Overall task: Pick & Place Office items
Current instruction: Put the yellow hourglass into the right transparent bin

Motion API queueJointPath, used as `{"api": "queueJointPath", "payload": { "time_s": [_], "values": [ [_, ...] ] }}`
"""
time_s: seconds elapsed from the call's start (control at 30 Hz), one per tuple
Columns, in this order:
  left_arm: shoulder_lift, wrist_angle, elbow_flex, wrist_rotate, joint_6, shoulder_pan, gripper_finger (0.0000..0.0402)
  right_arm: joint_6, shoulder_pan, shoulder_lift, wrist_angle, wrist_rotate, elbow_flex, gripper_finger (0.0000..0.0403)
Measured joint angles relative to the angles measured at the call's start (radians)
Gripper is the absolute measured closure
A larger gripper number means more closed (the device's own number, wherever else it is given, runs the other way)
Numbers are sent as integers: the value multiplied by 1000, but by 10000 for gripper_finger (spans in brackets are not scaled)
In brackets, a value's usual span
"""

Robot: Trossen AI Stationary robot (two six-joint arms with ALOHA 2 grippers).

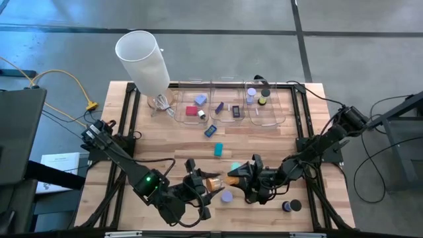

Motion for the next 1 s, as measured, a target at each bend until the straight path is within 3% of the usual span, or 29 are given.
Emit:
{"api": "queueJointPath", "payload": {
  "time_s": [0.37, 0.53, 0.67, 0.87, 1.0],
  "values": [
    [0, 0, 0, 16, 31, 6, 187, 18, 0, 0, -36, 8, 0, 216],
    [-4, 5, 0, -68, 233, -13, 186, 102, 4, 0, -83, 42, 0, 211],
    [-16, 18, 0, -165, 266, -40, 185, 159, 22, -1, -111, 201, 0, 217],
    [-66, 17, 0, -216, 290, -78, 185, 248, 56, -2, -152, 390, 0, 214],
    [-92, 14, 0, -235, 288, -114, 184, 252, 73, -2, -146, 634, 0, 216]
  ]
}}
